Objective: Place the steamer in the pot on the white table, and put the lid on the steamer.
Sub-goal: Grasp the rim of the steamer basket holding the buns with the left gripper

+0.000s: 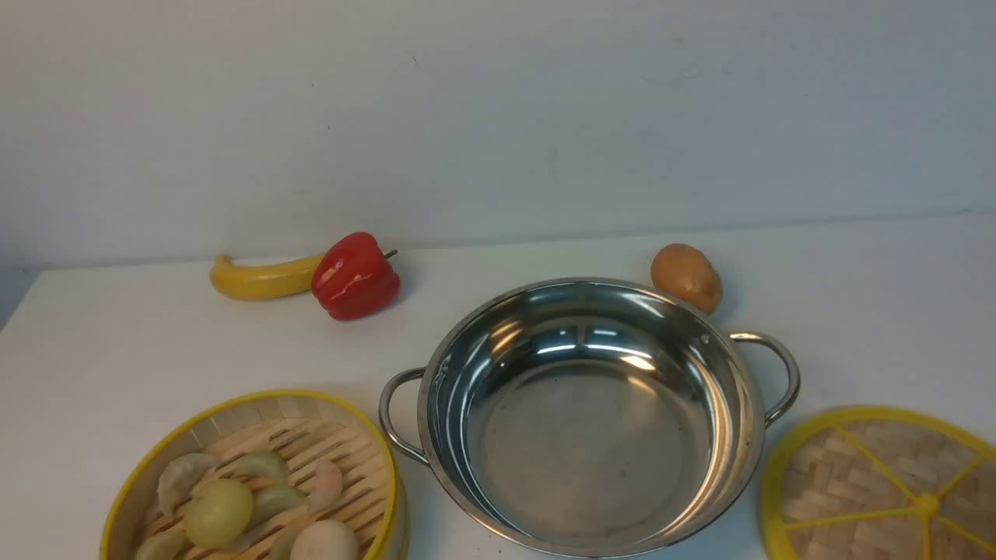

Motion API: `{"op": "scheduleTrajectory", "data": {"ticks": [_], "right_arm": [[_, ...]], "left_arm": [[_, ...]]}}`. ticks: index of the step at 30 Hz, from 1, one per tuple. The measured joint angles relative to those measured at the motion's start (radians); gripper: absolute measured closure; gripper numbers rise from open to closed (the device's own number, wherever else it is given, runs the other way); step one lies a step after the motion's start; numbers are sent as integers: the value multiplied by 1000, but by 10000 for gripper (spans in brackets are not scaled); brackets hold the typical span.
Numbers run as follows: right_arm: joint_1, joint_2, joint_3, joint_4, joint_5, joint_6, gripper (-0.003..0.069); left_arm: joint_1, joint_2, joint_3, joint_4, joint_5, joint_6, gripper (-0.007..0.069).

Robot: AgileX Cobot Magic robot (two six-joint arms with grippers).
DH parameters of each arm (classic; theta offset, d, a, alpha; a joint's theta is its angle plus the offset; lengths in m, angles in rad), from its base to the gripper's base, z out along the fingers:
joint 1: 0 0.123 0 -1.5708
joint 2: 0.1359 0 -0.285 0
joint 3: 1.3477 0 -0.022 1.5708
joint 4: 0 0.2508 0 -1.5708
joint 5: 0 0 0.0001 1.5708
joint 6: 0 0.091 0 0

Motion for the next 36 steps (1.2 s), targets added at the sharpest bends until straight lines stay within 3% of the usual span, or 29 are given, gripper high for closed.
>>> {"op": "scheduleTrajectory", "data": {"ticks": [32,36], "right_arm": [[0,0,0,0,0,0,414],[0,0,0,0,0,0,414]], "left_arm": [[0,0,0,0,0,0,383],[0,0,0,-103,0,-61,383]]}}
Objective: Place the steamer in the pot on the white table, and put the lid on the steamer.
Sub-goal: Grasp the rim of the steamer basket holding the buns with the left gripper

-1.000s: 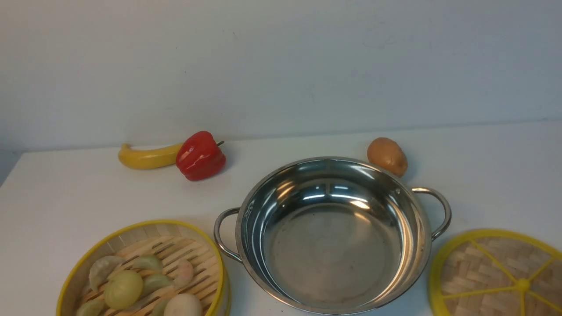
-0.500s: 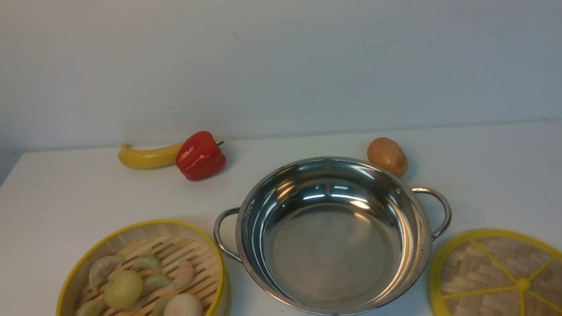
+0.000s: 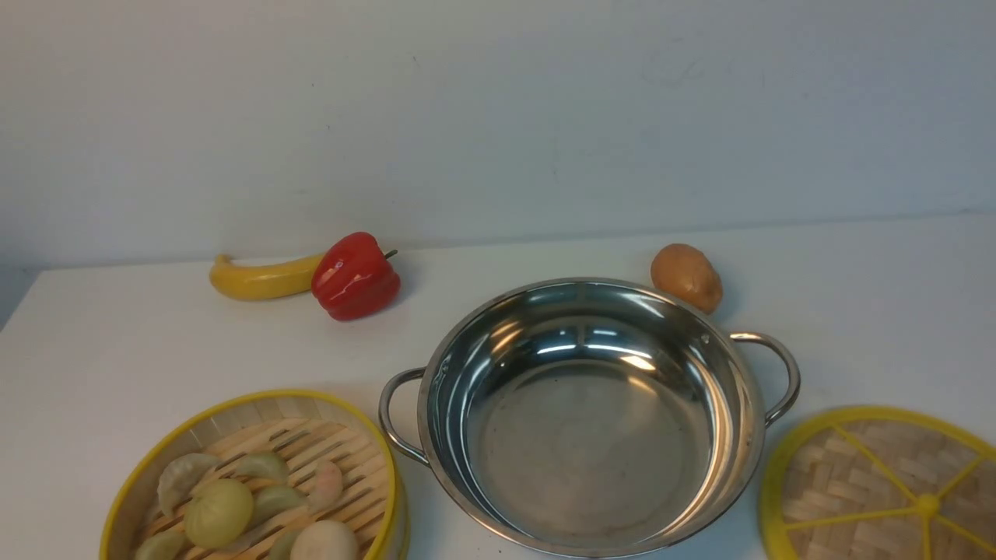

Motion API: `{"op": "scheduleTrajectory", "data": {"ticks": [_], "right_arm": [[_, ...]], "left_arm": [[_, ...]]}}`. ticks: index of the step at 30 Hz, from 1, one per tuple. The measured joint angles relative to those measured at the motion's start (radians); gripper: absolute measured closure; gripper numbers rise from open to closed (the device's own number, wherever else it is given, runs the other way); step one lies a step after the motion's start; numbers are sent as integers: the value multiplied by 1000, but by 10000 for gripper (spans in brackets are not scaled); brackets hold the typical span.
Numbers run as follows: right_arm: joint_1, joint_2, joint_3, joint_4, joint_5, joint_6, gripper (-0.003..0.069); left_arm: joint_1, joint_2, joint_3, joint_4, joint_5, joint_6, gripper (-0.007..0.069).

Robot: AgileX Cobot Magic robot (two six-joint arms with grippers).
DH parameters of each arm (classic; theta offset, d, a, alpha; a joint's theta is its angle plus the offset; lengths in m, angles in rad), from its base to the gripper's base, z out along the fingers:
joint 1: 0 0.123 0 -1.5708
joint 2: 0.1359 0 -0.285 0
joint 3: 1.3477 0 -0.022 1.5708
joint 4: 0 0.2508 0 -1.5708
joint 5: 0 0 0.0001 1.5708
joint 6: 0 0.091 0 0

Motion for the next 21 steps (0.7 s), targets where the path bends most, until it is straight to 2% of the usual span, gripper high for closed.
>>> {"op": "scheduleTrajectory", "data": {"ticks": [3,4,6,10,13,21], "right_arm": [[0,0,0,17,0,6,414],[0,0,0,21,0,8,414],[0,0,0,119,0,55,414],[0,0,0,242,-4,111,414],[0,0,0,286,-55,127,414],[0,0,0,392,-360,130,414]], "left_arm": [[0,0,0,-164,0,-89,383],[0,0,0,-175,0,-94,383],[0,0,0,-325,0,-146,383],[0,0,0,-506,0,-172,383],[0,0,0,-603,0,-175,383],[0,0,0,-651,-69,-175,383]]}}
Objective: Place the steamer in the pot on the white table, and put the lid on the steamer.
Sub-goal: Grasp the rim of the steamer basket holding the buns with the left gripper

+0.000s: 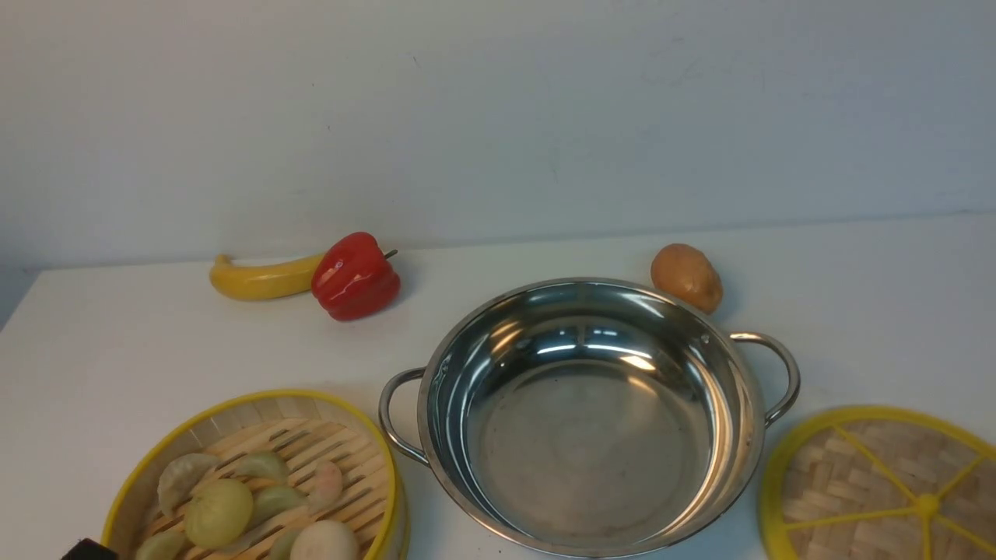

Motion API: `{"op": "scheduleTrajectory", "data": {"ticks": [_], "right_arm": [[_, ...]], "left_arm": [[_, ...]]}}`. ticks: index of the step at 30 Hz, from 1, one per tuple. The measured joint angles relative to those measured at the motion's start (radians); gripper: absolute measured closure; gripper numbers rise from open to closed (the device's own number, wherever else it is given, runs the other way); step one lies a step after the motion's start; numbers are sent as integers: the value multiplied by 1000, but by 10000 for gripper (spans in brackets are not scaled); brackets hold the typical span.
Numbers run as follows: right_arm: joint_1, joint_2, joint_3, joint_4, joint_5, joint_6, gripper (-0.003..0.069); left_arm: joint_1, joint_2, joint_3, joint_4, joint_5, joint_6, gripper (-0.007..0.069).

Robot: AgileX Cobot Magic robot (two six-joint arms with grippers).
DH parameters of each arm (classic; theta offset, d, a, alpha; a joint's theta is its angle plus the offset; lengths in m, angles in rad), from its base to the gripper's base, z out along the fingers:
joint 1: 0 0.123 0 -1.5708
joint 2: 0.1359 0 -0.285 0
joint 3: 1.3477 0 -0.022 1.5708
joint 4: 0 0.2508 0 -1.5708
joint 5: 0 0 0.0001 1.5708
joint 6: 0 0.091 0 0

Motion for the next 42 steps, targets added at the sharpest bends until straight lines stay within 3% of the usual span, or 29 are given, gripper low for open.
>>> {"op": "scheduleTrajectory", "data": {"ticks": [10,15,18,20,22,24,27,34,37,42], "right_arm": [[0,0,0,25,-339,1,414],[0,-1,-7,26,-424,10,414],[0,-1,-32,2,-427,27,414],[0,-1,-43,-19,-410,28,414],[0,-1,-84,-110,-305,38,414],[0,-1,-101,-142,-249,46,414],[0,-1,-164,-228,-9,77,414],[0,-2,-243,-263,382,78,414],[0,-2,-259,-263,460,74,414],[0,-2,-297,-244,538,-35,414]], "left_arm": [[0,0,-3,-76,-320,7,383],[0,-2,-108,54,-399,86,383],[0,28,-247,213,-309,187,383],[0,67,-297,256,-233,218,383],[0,205,-447,357,11,241,383],[0,254,-485,383,87,236,383],[0,502,-656,550,417,154,383],[0,878,-858,869,846,9,383],[0,959,-867,862,880,41,383],[0,1108,-869,725,831,209,383]]}}
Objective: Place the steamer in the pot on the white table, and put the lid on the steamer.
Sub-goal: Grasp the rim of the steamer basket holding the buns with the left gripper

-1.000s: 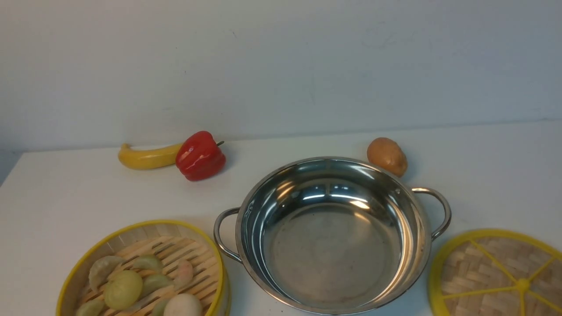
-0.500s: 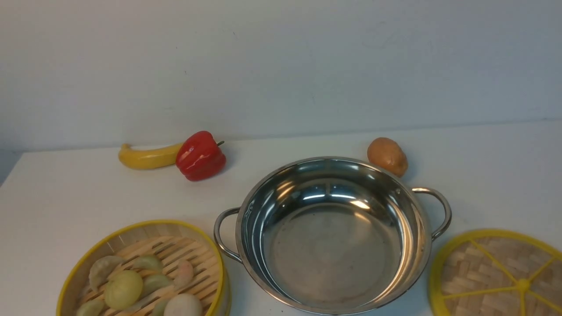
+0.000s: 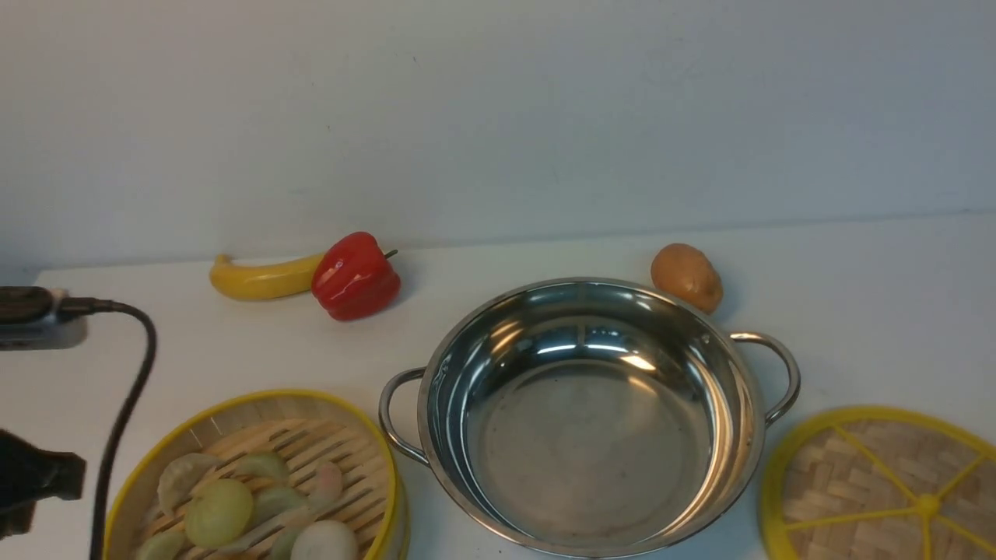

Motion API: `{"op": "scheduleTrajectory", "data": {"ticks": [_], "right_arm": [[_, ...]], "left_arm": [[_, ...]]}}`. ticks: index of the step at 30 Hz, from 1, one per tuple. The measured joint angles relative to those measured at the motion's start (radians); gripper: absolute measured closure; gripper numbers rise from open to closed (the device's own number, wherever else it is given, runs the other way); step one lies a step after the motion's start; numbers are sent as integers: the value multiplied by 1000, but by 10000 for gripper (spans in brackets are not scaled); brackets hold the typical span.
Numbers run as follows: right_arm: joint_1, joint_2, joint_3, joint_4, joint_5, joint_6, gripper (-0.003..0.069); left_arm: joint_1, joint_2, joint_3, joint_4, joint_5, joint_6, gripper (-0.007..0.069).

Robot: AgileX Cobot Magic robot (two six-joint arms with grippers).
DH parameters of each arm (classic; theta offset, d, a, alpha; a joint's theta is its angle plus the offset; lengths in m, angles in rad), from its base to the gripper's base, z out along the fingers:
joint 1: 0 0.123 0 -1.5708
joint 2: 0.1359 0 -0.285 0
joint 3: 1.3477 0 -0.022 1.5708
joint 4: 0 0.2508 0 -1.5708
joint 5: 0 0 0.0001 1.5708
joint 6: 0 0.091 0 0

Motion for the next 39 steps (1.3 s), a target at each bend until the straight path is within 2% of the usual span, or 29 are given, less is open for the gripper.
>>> {"op": "scheduleTrajectory", "data": {"ticks": [5,10,16,17,22,31,39], "right_arm": [[0,-1,-34,76,98,-104,414],[6,29,-86,148,156,-176,414],[41,114,-155,237,286,-214,414],[50,147,-183,272,321,-224,414],[52,205,-234,338,342,-292,414],[52,235,-248,482,346,-423,414],[52,235,-248,501,350,-435,414]], "left_arm": [[0,117,-1,-15,-24,65,383],[48,215,-1,-47,-124,94,383],[141,309,-1,-194,-197,211,383],[172,339,-1,-261,-212,270,383],[199,390,-1,-348,-223,370,383],[199,444,-1,-330,-247,382,383],[199,446,-1,-301,-254,369,383]]}}
